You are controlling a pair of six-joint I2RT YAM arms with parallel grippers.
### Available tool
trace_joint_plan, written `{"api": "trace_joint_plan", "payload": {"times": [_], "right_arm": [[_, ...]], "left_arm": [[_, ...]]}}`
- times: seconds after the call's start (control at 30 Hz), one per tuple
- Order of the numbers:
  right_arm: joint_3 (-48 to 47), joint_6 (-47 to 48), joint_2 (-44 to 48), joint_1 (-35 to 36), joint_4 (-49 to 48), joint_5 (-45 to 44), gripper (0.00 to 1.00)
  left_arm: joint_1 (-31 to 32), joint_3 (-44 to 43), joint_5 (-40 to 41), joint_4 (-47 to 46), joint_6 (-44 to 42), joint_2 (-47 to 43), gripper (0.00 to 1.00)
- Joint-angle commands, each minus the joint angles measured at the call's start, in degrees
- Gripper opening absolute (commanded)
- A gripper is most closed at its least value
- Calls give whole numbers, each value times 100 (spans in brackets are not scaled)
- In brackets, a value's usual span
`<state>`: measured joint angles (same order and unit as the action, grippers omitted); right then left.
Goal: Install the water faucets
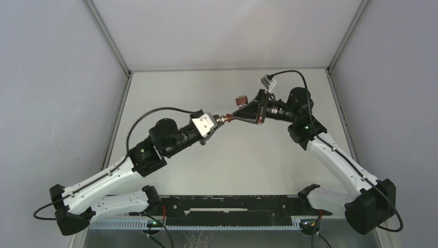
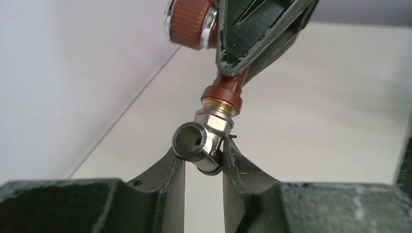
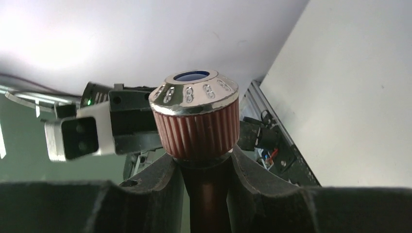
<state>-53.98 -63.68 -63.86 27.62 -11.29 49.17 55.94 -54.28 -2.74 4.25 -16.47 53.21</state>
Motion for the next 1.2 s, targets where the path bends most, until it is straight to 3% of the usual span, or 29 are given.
{"api": "trace_joint_plan", "payload": {"times": [0.0, 0.23, 0.4, 0.77, 0.9, 1.17], "right_arm": [[-505, -717, -255, 327, 1355, -20, 0], [-576, -601, -329, 199, 1944, -146, 0], [-577, -688, -527, 159, 1706, -102, 0], [-618, 508, -933, -106, 931, 734, 0], [-614, 728, -876, -91, 772, 885, 0], [-296, 169, -726, -49, -253, 1090, 0]], "left_arm": [[664, 530, 1107, -87, -1919, 846, 0], [992, 1061, 2184, -1417, -2761, 1019, 0], [1246, 1463, 2247, -2250, -3134, 1015, 0], [1224, 1002, 384, -568, -2374, 415, 0], [1160, 857, -119, -280, -2098, 245, 19], [967, 749, -254, -346, -1733, 163, 26]]}}
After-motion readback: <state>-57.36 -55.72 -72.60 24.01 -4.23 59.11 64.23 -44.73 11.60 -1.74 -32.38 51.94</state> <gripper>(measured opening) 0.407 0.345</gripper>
